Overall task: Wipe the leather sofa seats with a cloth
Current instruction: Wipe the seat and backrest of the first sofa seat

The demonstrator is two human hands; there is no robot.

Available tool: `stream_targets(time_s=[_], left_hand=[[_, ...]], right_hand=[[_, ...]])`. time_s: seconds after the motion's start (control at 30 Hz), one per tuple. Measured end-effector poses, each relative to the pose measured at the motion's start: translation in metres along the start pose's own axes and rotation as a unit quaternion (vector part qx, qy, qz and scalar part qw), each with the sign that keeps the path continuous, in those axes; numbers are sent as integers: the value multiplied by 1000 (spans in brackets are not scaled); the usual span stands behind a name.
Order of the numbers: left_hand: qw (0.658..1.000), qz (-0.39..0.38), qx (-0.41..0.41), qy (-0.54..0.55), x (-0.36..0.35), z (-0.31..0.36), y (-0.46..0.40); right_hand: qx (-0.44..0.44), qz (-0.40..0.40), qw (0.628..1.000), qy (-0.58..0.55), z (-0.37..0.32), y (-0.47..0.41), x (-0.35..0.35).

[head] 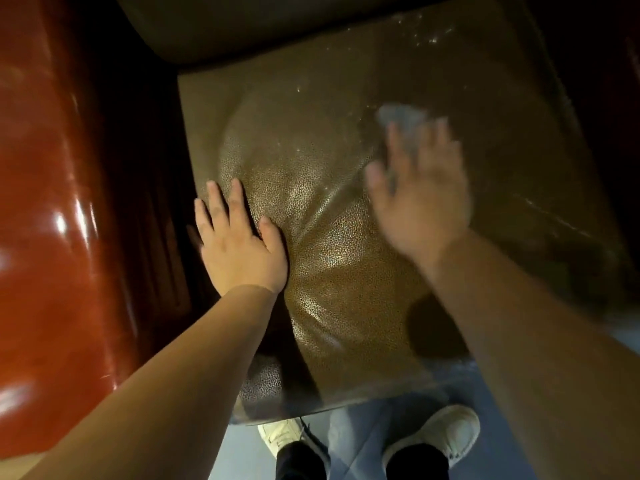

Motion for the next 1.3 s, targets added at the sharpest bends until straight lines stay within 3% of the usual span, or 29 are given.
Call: stream_targets(time_s=[0.13, 0.23, 0.3, 0.37, 0.43, 0.5, 0.57, 0.67, 0.8, 0.87, 0.97, 1.03, 1.1, 1.17, 1.23, 1.3], left_hand=[[1000, -6, 7, 1, -2, -4, -1], [1000, -7, 1, -2, -3, -5, 0], [1000, -2, -1, 5, -4, -5, 0], [1000, -1, -2, 4, -4, -4, 0], [1000, -1, -1, 4, -4, -3, 0], [1000, -1, -1, 5, -4, -2, 0], [1000, -1, 1, 6, -3, -1, 1], [1000, 1, 5, 5, -1, 0, 2], [1000, -5, -1, -2, -4, -1, 2], [1000, 6, 3, -6, -4, -1, 1], [1000, 3, 7, -7, -6, -1, 1], [1000, -6, 12, -9, -6, -1, 0], [1000, -18, 19, -5, -5, 0, 0], [999, -29, 18, -2, -1, 1, 0], [999, -41, 18, 2, 1, 3, -2], [998, -51, 23, 5, 5, 3, -3]], right_hand=[[277, -98, 955, 38, -73, 80, -36], [336, -114, 934, 51, -62, 68, -38], [267, -80, 958, 67, -34, 30, -28], [117, -56, 990, 61, 7, -10, -7], [-16, -55, 998, 5, 35, -31, 6], [-46, -38, 998, 2, 21, -28, 5], [49, -14, 999, 20, -19, -6, -5], [258, -104, 959, 44, -67, 45, -28], [355, -106, 928, 50, -51, 43, -30], [303, -85, 947, 64, -26, 15, -21], [118, -61, 990, 52, 35, -34, 3], [11, -81, 996, 21, 57, -48, 13], [-38, -78, 996, 25, 43, -45, 13], [13, -72, 996, 51, 2, -20, 2], [162, -103, 980, 48, -42, 17, -12], [298, -161, 939, 54, -64, 45, -19]])
Point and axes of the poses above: each hand's wrist, its own y-axis away from the middle knuckle, its own x-axis out of the back of the hand, z = x × y, the point moved 3 cm from there along -y, towards the middle knuckle
